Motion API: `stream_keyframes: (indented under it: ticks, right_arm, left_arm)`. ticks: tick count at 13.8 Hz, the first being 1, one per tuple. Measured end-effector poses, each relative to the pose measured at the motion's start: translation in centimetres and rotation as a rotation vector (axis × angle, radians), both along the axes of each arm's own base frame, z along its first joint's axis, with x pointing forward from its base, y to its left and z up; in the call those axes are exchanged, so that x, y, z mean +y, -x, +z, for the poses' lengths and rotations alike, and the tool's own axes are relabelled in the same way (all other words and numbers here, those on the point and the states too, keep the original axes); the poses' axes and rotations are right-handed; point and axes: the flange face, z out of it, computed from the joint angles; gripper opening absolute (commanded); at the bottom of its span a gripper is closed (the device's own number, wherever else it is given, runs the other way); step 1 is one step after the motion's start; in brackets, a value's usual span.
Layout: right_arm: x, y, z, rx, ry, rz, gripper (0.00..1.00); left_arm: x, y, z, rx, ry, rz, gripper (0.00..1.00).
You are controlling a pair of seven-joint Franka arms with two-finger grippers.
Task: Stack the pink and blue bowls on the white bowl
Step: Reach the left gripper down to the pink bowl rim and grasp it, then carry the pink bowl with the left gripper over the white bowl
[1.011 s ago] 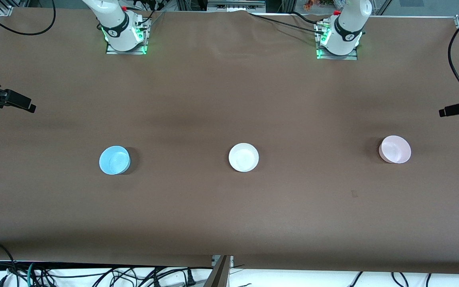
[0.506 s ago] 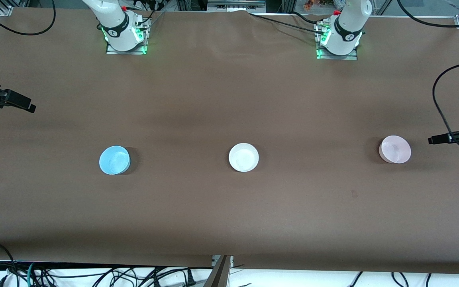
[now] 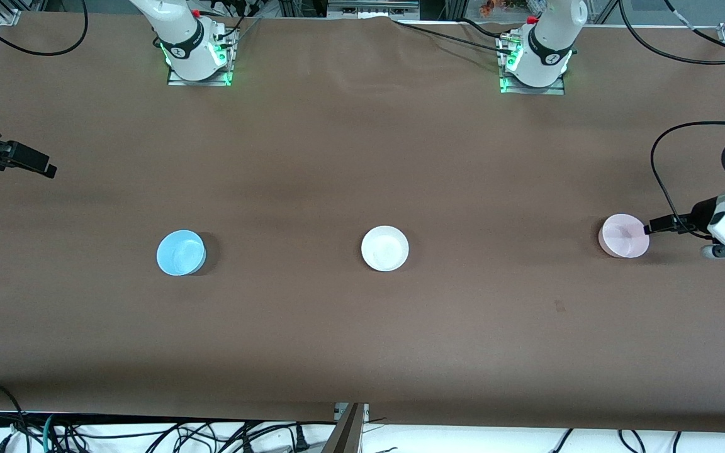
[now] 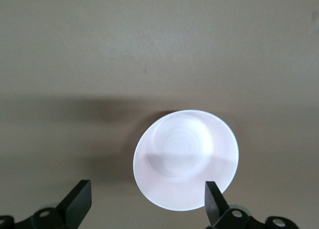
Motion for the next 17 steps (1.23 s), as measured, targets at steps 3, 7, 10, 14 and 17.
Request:
stream_keyframes:
  ticks: [3,7,10,14,17]
  right_arm:
    - [0.0,0.0,0.0,0.0,0.0,0.0,0.99]
    - [0.0,0.0,0.0,0.0,0.0,0.0,0.99]
    - [0.0,0.0,0.0,0.0,0.0,-0.001,0.99]
    - [0.0,0.0,0.0,0.0,0.0,-0.004,0.99]
    - [0.0,0.0,0.0,0.0,0.0,-0.004,0.99]
  left_arm:
    - [0.9,1.1,-1.9,-0.035,0.065,-0.041,0.98]
    - [1.7,2.2,-4.4,-0.086,0.095,-0.092,0.8]
    - [1.6,2.6,-5.6,-0.097,0.111,-0.085,0.57]
    - [1.6,2.6,-6.2,-0.109,0.127,-0.057,0.0]
    - [1.5,2.5,-6.2,-0.122,0.142,-0.031,0.0]
